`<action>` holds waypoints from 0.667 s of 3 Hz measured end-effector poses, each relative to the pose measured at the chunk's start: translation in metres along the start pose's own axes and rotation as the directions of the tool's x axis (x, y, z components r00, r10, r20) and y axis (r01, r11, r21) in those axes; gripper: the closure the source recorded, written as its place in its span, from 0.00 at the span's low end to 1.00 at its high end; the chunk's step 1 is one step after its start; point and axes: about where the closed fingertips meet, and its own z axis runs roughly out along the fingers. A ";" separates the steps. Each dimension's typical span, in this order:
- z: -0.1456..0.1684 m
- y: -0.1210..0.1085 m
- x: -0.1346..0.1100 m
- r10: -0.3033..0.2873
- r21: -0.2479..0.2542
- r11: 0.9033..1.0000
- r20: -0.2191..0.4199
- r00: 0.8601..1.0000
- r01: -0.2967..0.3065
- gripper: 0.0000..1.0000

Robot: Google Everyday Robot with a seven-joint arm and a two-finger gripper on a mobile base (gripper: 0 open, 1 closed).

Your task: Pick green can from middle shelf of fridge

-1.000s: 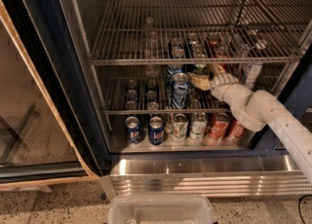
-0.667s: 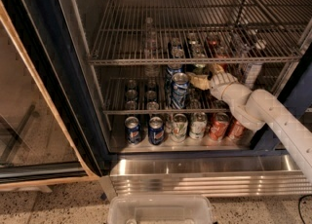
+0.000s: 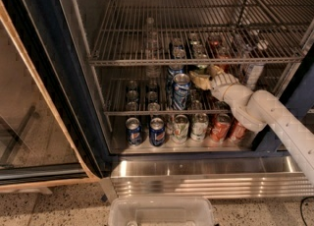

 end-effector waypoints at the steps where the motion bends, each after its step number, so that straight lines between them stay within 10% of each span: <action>1: 0.000 0.000 0.000 0.000 0.000 1.000 0.000 1.000 0.000 0.98; 2: -0.012 0.008 -0.007 -0.012 0.012 1.000 -0.004 1.000 0.012 1.00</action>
Offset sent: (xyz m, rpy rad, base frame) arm -0.0095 -0.0020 0.0022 -0.0135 -0.0051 -0.0220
